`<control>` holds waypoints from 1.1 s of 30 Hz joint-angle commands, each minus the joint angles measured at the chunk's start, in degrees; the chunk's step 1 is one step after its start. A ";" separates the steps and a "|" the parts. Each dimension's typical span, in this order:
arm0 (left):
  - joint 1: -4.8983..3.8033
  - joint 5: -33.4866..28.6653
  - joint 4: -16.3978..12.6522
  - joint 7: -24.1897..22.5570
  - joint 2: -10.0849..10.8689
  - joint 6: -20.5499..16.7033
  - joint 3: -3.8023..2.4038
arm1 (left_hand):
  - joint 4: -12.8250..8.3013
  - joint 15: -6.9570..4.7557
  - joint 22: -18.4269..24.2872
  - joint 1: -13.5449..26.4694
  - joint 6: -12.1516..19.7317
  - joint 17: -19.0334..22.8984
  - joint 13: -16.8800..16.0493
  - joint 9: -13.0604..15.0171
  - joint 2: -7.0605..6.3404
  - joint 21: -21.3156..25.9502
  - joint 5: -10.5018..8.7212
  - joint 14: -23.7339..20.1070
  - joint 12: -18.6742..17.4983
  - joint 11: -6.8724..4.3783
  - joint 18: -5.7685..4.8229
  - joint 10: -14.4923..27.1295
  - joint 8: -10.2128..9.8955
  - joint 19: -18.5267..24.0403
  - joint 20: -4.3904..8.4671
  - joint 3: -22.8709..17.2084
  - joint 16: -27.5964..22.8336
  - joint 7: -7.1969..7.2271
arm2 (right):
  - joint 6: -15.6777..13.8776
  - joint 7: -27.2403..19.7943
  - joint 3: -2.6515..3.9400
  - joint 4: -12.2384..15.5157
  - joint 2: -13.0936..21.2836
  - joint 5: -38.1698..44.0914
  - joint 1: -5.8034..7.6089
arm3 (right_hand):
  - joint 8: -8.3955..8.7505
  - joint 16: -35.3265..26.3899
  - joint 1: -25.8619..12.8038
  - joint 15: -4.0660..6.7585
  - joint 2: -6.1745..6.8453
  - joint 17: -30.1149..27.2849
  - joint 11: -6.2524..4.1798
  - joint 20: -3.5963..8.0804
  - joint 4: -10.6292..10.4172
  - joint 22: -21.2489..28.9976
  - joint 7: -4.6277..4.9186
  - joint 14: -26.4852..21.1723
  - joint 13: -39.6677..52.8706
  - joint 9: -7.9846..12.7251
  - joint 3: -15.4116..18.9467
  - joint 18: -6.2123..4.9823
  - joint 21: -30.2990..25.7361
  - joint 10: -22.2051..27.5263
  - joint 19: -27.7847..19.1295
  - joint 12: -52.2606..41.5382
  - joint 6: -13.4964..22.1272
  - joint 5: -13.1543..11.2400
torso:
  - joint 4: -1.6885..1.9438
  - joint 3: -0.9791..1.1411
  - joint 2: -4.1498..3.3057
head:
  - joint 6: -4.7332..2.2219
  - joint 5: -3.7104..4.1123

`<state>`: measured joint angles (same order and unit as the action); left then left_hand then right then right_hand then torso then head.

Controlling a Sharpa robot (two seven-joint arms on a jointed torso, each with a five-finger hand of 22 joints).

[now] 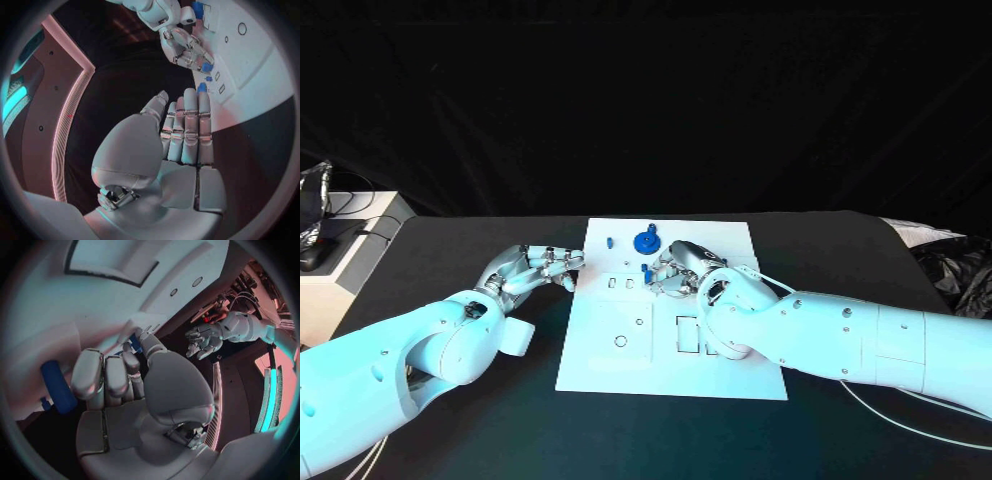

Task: Assemble the parts on the task board

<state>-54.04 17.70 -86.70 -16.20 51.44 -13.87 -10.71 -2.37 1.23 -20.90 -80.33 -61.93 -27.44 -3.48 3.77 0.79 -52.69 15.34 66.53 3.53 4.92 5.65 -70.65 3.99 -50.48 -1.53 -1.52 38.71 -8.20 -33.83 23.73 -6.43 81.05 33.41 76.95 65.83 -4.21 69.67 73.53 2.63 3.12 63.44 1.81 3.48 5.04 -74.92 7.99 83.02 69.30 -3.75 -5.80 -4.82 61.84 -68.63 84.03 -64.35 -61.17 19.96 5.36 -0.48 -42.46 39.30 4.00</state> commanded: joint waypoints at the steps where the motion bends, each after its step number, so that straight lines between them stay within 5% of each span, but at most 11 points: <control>1: -0.01 0.13 -0.09 -0.31 -0.09 0.29 -0.05 | 0.10 0.01 0.06 0.50 0.14 0.06 -0.06 -0.03 0.06 -0.22 0.06 -0.32 0.11 0.01 0.23 0.53 -0.21 0.44 -0.15 -0.21 0.21 0.01 | -0.82 -1.41 -0.06 0.26 -0.01 0.00 -0.10 | 0.12 0.23 0.40 -0.42 0.16 0.05 0.15 -0.59 -0.60 -8.34 0.01 0.03 -0.43 0.04 0.35 -0.93 -0.19 0.39 2.77 -0.36 0.27 -0.17 | 0.04 0.00 -0.03 | 0.06 0.02; 11: -0.01 0.13 -0.07 -0.31 -0.05 0.25 -0.05 | 0.09 0.01 0.10 0.45 0.13 0.09 -0.06 -0.03 0.05 -0.23 0.07 -0.37 0.11 0.01 0.22 0.54 -0.21 0.49 -0.16 -0.23 0.20 0.02 | -1.09 -1.60 -0.07 0.52 0.22 -0.04 -0.10 | 0.28 0.22 0.34 -0.34 0.27 0.05 0.08 -0.49 -0.35 -8.34 -0.05 0.03 -0.55 0.08 0.40 -0.89 -0.19 0.40 2.78 -0.44 0.02 -0.12 | 0.01 -0.05 -0.01 | 0.08 -0.03; 18: -0.01 0.16 -0.09 -0.19 -0.06 0.12 -0.05 | 0.08 0.07 0.13 0.48 0.27 0.11 -0.05 -0.04 -0.03 -0.19 0.05 -0.47 0.07 0.08 0.20 0.76 -0.24 0.57 -0.19 -0.19 0.15 0.00 | -1.62 -2.36 -0.07 1.14 1.08 -0.08 -0.10 | 0.40 0.20 0.17 -1.23 2.97 0.16 1.30 -1.06 -1.42 -8.25 1.53 -0.10 -3.86 0.05 2.98 -1.05 -0.66 4.18 2.57 2.41 5.87 0.82 | 0.01 -0.03 0.00 | 0.16 -0.08; 20: -0.01 0.27 -0.07 -0.04 -0.05 0.02 -0.05 | 0.10 0.08 0.13 0.54 0.31 0.11 -0.05 -0.05 -0.12 -0.18 0.04 -0.48 0.07 0.11 0.19 0.79 -0.25 0.59 -0.20 -0.13 0.15 -0.02 | -2.03 -2.70 -0.06 1.51 1.47 -0.13 -0.10 | 0.68 0.25 1.16 -1.80 5.20 0.28 1.99 -1.66 -4.60 -8.24 2.33 -0.20 -5.47 0.30 4.11 -1.32 -0.78 5.61 2.52 2.68 12.95 0.33 | 0.00 -0.01 0.02 | 0.14 -0.15; 25: -0.01 0.78 -0.02 0.35 -0.03 -0.26 -0.05 | 0.16 0.14 0.19 0.76 0.54 0.12 -0.07 -0.05 -0.40 -0.09 0.01 -0.58 0.12 0.14 0.15 0.86 -0.26 0.71 -0.28 0.13 0.13 -0.05 | -3.22 -3.63 -0.04 2.97 2.78 -0.44 -0.09 | 1.21 0.32 6.12 -2.37 9.09 0.37 2.69 -2.38 -14.99 -8.23 3.21 -0.32 -8.41 0.74 6.60 -1.75 -0.91 7.35 2.49 1.74 20.79 -0.62 | -0.06 0.02 0.02 | 0.09 -0.29; 28: -0.01 1.32 0.05 0.79 -0.11 -0.54 -0.05 | 0.14 0.08 0.23 0.82 0.76 0.11 -0.09 -0.04 -0.59 -0.04 0.01 -0.56 0.21 0.02 0.14 0.38 -0.24 0.70 -0.32 0.35 0.16 -0.13 | -4.29 -4.35 0.06 4.35 3.82 -0.84 -0.06 | 1.39 0.15 7.73 -2.36 9.83 0.27 2.74 -2.46 -17.76 -8.18 3.26 -0.40 -9.96 0.83 7.10 -1.87 -1.14 7.91 2.44 1.03 21.38 -0.58 | -0.08 0.00 0.05 | -0.01 -0.33; 33: -0.02 3.18 0.14 2.72 -0.34 -0.88 -0.11 | 0.33 -0.06 0.37 1.42 2.18 0.04 -0.25 -0.08 -1.09 0.15 -0.01 -0.40 0.64 -0.33 0.02 -1.55 -0.32 0.53 -0.29 1.22 0.29 -0.63 | -6.84 -6.92 0.44 6.33 5.59 -3.58 0.11 | 1.23 0.09 7.45 -2.33 9.63 0.21 2.64 -2.43 -17.61 -8.18 3.12 -0.35 -10.58 0.72 7.04 -1.87 -1.20 7.96 2.49 0.60 20.01 -0.17 | -0.11 0.06 0.11 | -0.27 -0.40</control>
<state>-54.04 18.90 -86.47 -15.05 51.26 -14.34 -10.75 -1.98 1.44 -20.56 -79.14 -59.82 -27.38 -3.71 3.77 -0.40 -52.69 15.34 66.32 4.10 4.61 5.65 -72.04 3.99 -50.06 -1.95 -0.44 38.71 -8.84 -37.75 20.08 -6.05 86.98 38.78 75.52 65.87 -3.07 69.67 80.86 0.69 12.98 63.72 4.58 1.51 -12.59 -74.90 9.97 82.71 58.76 -3.01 1.39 -5.77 60.81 -60.96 83.91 -63.61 -41.73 19.61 5.26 -0.45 -42.39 39.16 3.63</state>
